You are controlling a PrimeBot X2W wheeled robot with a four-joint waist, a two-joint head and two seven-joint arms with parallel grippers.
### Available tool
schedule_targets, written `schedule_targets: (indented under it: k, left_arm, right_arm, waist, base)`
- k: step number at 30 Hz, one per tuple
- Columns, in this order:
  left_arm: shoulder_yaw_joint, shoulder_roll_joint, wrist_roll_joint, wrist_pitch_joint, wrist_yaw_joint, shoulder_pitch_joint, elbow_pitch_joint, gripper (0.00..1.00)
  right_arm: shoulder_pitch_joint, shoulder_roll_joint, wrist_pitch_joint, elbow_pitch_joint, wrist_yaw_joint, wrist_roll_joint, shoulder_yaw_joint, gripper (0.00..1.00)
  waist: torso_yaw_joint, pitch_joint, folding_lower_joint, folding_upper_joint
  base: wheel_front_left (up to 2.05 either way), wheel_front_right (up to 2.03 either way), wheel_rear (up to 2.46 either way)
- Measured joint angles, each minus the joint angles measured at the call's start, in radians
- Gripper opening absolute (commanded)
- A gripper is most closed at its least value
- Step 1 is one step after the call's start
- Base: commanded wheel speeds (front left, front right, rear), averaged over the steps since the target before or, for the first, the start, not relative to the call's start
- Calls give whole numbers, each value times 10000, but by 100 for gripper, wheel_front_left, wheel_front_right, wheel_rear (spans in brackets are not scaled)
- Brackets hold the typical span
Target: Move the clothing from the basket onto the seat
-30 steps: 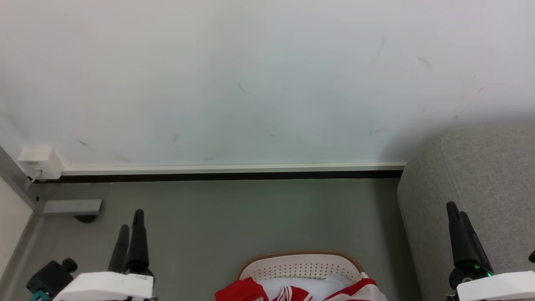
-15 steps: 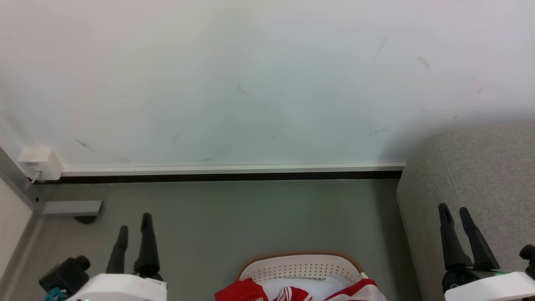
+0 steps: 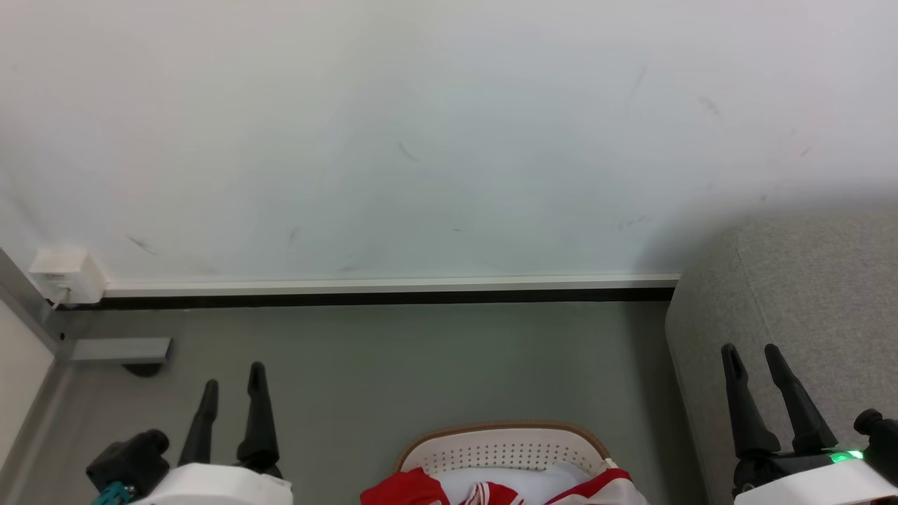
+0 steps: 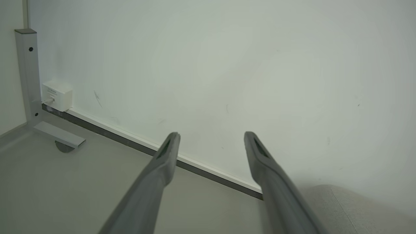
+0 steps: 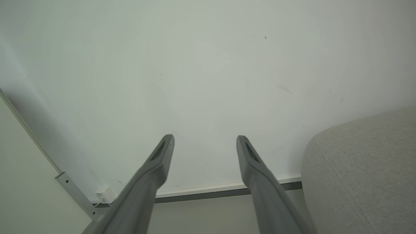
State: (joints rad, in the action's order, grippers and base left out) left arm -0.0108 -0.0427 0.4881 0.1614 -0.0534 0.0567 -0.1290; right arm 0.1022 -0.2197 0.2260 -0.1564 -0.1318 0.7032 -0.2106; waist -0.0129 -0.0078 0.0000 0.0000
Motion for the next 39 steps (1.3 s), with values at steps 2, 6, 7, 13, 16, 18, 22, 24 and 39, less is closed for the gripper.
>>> schedule_targets:
  k: [2,6,7,13,16,18,22,24,39]
  left_arm:
    - [-23,0,-180,71,-4,-1,8,100]
    - [-59,-4,-531,169,-17,-8,17,100]
    - [-63,-6,-593,180,-17,-8,19,100]
    - [-105,-10,-1103,339,-63,-9,19,100]
    - [-117,-10,-1287,414,-90,-9,19,100]
    - [-123,-12,-1453,433,-96,-9,17,100]
    - [-138,-13,-1774,516,-138,-9,19,100]
    - [-153,-15,-1894,546,-142,-9,19,100]
    - [-207,-25,-3035,859,-194,-17,19,100]
  right_arm:
    - [0,6,12,-4,0,-222,-2,100]
    - [2,13,38,-25,0,-541,-12,100]
    - [3,15,40,-33,0,-619,-13,100]
    - [40,44,102,-73,0,-1081,-13,100]
    - [58,50,127,-100,0,-1300,-12,100]
    - [71,56,130,-138,0,-1476,-15,100]
    - [87,69,148,-245,0,-1710,-48,100]
    - [93,77,190,-295,0,-1833,-56,100]
    - [149,211,303,-240,0,-2761,134,100]
  waist:
    - [-8,-7,0,0]
    - [-21,-14,0,0]
    - [-23,-16,0,0]
    - [-26,-28,0,0]
    - [-25,-34,0,0]
    - [-25,-40,0,0]
    - [-36,-56,0,0]
    - [-48,-68,0,0]
    - [-97,-99,0,0]
  base:
    - [0,0,0]
    - [0,0,0]
    - [0,0,0]
    - [0,0,0]
    - [0,0,0]
    - [0,0,0]
    - [0,0,0]
    - [0,0,0]
    - [0,0,0]
